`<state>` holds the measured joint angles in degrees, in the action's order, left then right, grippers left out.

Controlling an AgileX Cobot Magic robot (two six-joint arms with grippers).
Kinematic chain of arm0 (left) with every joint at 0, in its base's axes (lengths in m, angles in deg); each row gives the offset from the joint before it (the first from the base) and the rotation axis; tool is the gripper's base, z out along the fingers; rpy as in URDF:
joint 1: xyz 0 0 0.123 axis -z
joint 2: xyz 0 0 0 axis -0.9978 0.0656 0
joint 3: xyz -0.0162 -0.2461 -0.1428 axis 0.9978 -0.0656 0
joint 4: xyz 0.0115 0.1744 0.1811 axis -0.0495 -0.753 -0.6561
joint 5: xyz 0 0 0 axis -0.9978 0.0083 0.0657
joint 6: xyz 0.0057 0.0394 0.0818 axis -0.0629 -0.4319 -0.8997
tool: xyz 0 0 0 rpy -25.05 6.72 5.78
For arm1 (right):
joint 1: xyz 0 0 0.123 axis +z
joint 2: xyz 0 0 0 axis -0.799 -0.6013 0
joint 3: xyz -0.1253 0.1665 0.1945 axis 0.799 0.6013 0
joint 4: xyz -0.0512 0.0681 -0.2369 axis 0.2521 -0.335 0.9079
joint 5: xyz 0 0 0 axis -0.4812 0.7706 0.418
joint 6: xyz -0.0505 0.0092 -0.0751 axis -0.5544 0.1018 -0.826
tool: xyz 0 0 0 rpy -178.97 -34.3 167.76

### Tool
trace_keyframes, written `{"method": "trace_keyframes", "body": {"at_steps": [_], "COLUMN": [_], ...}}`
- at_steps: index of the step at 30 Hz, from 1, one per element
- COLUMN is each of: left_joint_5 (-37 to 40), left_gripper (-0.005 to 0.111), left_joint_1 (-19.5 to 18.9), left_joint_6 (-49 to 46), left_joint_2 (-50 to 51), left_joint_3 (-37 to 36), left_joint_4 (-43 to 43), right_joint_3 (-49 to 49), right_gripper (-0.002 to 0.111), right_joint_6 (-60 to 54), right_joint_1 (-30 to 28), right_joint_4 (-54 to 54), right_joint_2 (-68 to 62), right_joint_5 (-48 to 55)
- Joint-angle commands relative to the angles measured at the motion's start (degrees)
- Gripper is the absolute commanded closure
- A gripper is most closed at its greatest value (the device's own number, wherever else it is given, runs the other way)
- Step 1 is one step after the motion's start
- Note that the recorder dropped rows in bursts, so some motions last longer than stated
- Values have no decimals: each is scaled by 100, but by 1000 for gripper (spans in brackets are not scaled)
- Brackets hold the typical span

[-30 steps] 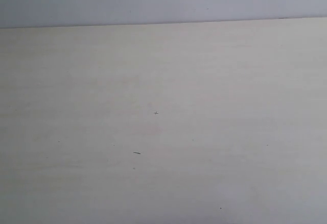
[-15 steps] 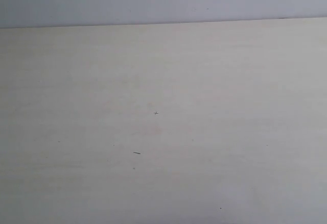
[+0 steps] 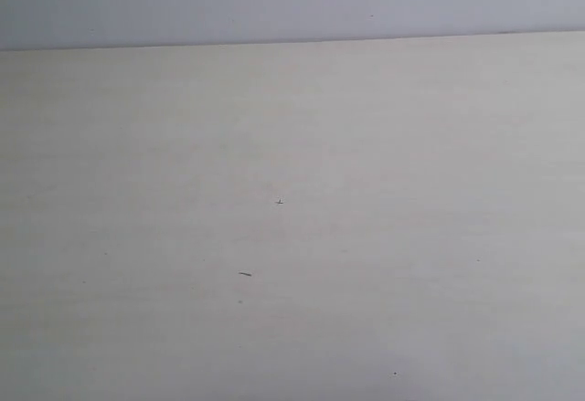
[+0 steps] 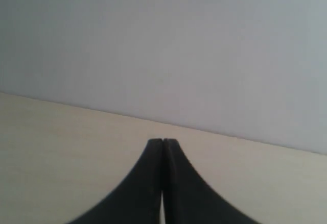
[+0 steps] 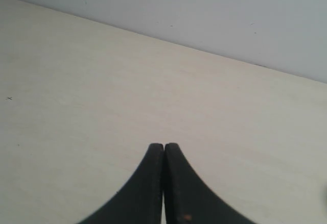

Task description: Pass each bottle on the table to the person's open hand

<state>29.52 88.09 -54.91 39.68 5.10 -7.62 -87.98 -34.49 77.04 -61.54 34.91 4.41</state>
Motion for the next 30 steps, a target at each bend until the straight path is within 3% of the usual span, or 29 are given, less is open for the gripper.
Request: {"method": "trace_keyframes", "body": {"at_steps": [1, 5, 10, 30], "left_joint_5": [-625, -625, -625, -447], "left_gripper": [107, 107, 107, 107], "left_joint_1": [-924, -1220, -1209, -1209], "left_joint_6": [-911, -1277, -1318, -1298], "left_joint_2": [-57, -57, -57, -57], "left_joint_3": [-325, -325, -325, -325], "left_joint_4": [715, 822, 378, 639], "right_joint_3": [26, 26, 26, 26], "right_gripper": [108, 108, 108, 108], "right_joint_6": [14, 14, 14, 14], "right_joint_1": [-33, -33, -33, -33], "right_joint_4": [30, 15, 15, 31], "right_joint_2": [34, 34, 34, 34], "right_joint_5": [-13, -13, -13, -13]}}
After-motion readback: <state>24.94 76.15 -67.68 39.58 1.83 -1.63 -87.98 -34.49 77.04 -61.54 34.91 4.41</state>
